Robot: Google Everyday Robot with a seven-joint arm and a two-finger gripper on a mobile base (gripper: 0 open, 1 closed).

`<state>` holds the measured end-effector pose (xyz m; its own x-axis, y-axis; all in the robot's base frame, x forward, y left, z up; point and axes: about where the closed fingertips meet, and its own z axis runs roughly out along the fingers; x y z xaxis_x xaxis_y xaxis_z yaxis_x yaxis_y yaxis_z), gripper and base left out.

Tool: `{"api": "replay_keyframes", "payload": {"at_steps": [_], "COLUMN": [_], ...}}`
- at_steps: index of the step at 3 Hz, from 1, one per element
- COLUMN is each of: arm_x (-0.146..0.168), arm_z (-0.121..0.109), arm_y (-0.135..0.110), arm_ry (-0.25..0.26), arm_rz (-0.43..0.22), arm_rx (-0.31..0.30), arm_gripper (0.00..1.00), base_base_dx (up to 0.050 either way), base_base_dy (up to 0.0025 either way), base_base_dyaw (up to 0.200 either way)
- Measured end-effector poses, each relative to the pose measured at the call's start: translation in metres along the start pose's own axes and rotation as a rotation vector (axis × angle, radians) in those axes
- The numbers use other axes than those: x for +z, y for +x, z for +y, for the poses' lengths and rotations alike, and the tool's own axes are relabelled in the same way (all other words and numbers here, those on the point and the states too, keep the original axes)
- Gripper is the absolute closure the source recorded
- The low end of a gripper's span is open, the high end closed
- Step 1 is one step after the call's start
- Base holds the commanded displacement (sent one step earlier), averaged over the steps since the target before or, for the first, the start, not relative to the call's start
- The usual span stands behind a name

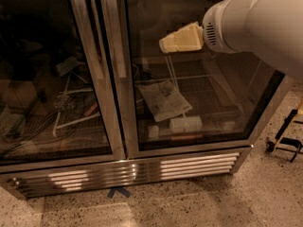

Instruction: Open top drawer

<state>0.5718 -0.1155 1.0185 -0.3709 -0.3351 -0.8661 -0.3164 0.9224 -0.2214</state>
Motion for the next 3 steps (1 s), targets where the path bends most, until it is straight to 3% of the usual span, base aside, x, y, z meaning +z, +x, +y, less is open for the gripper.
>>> {"api": "replay_keyframes", "payload": {"at_steps": [1,2,3], "arm_x": [0.005,-0.016,-0.032], "arm_z": [-0.054,-0.126,-0.128], "arm_y": [-0.017,-0.079,-0.102], "arm_ry": [0.051,0.178,0.181], "arm_rz": [-0.014,-0.042,-0.093], "arm_rx": [0.005,0.001,0.013], "arm_gripper": [0.0,0.0,0.0], "base_base_dx": [0.0,0.0,0.0], "base_base_dy": [0.0,0.0,0.0], "base_base_dyaw": [0.0,0.0,0.0]}}
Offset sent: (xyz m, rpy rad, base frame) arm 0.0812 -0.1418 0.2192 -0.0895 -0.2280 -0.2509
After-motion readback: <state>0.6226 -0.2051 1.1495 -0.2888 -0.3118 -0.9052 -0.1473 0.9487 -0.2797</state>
